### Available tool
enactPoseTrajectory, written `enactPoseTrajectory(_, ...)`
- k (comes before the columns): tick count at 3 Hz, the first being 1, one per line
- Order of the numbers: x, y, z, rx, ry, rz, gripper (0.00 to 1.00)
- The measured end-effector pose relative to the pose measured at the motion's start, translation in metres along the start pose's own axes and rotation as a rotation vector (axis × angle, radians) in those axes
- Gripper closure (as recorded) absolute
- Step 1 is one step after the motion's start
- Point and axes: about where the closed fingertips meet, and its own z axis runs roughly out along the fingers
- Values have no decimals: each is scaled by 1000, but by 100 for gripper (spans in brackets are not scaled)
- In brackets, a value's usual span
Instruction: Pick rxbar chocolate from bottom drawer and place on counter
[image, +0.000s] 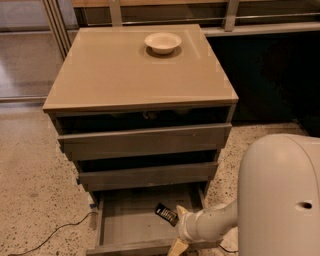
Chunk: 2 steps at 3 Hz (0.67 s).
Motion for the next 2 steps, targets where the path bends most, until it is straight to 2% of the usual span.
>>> enactPoseTrajectory(2, 4, -27, 39, 45, -27, -21, 0)
